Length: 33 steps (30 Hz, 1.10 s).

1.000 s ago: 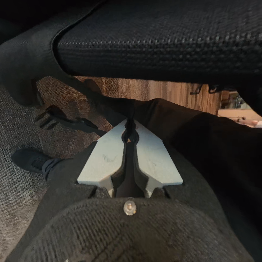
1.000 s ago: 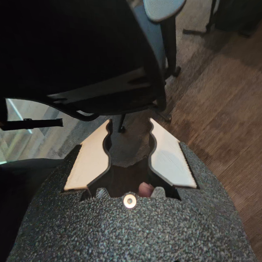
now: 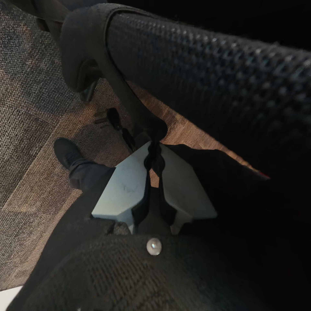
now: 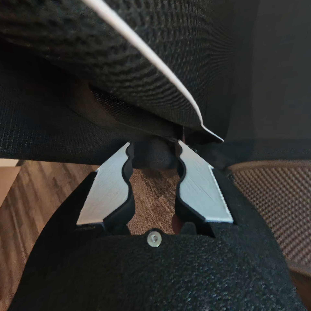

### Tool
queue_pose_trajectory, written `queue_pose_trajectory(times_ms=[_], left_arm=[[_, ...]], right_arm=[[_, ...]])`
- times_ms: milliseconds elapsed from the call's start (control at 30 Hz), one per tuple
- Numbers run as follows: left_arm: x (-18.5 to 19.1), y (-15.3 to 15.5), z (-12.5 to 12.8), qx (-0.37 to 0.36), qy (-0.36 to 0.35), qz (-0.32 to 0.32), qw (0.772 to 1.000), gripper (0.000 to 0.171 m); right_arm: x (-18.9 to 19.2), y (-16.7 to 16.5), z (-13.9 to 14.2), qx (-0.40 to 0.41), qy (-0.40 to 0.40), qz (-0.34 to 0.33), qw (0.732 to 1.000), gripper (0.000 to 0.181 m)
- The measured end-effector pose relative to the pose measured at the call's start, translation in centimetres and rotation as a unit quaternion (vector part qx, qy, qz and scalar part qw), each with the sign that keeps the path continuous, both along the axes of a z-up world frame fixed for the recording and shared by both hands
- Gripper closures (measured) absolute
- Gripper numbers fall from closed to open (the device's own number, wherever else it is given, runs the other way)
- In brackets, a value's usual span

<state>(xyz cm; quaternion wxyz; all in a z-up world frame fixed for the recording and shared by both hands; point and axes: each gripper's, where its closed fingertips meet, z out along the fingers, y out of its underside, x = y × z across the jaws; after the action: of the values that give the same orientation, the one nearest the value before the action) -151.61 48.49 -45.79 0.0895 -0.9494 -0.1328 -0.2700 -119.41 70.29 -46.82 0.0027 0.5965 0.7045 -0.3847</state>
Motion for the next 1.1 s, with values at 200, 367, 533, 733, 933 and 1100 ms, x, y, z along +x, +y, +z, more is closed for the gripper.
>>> queue_pose_trajectory(times_ms=[200,367,533,733,933,1100], left_arm=[[0.1,0.1,0.1,0.005,-0.002,0.011,1.0,0.171],[0.1,-0.2,0.2,0.009,0.001,0.03,1.0,0.171],[-0.3,-0.6,0.2,0.012,0.007,0.039,0.999,0.171],[0.3,0.0,0.3,0.027,0.005,0.028,0.999,0.171],[1.1,0.5,0.3,0.047,0.002,0.015,0.999,0.171],[1.3,0.3,0.6,0.062,0.003,-0.002,0.998,0.171]], right_arm=[[-0.9,-1.5,-0.3,-0.088,-0.009,0.074,0.993,0.135],[-0.6,-2.7,0.0,-0.221,-0.057,0.118,0.967,0.154],[2.2,-2.3,1.6,-0.259,-0.091,0.137,0.952,0.181],[6.7,-3.0,5.5,-0.336,-0.106,0.074,0.933,0.181],[7.6,-8.2,8.2,-0.409,-0.037,-0.026,0.912,0.181],[6.2,-9.4,8.5,-0.463,0.06,-0.191,0.864,0.181]])
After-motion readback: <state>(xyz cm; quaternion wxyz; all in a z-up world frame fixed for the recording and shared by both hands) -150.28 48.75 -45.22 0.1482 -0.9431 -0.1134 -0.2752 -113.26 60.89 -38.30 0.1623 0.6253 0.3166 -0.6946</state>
